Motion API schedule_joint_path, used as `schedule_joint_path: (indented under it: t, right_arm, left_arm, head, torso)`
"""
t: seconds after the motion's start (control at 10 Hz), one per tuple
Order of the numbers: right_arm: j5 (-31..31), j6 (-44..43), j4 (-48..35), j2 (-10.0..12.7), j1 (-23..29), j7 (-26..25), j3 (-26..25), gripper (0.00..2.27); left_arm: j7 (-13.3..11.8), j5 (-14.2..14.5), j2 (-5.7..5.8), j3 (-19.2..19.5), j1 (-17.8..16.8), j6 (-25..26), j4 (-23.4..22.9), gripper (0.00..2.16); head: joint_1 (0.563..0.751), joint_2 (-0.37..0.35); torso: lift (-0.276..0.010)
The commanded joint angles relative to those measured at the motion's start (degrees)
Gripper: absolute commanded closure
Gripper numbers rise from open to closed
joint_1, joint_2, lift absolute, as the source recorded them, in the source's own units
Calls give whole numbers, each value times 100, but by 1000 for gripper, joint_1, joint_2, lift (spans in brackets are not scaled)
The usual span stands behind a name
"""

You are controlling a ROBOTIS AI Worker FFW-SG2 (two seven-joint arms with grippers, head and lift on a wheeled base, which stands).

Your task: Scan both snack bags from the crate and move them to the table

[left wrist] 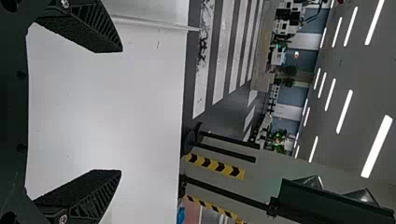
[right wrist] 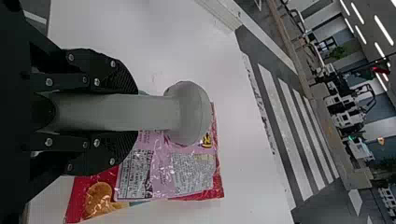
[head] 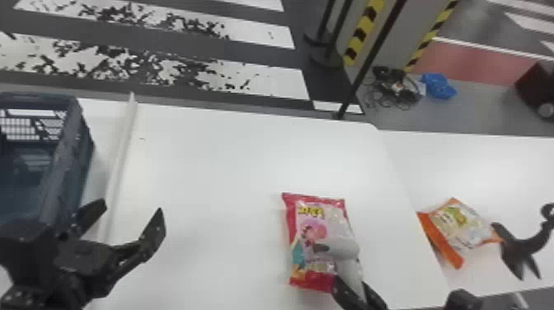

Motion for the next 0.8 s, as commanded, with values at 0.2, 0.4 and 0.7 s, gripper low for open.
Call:
schedule_joint_path:
  t: [0.2, 0.4, 0.7]
  right_arm:
    - [406, -1, 353, 14, -169, -210, 246, 2253]
    - [820, -141, 819, 14, -371, -500, 598, 2253]
    - [811, -194, 837, 14, -371, -562, 686, 2253]
  left_arm:
    - [8, 0, -10, -8, -28, -18, 55, 66]
    - [8, 0, -10, -17, -37, -35, 116, 66]
    - [51, 0, -10, 9, -20, -70, 143, 66]
  head:
    - [695, -277]
    - [695, -274]
    - [695, -240]
  torso:
    - [-87]
    - [-87]
    - [-87]
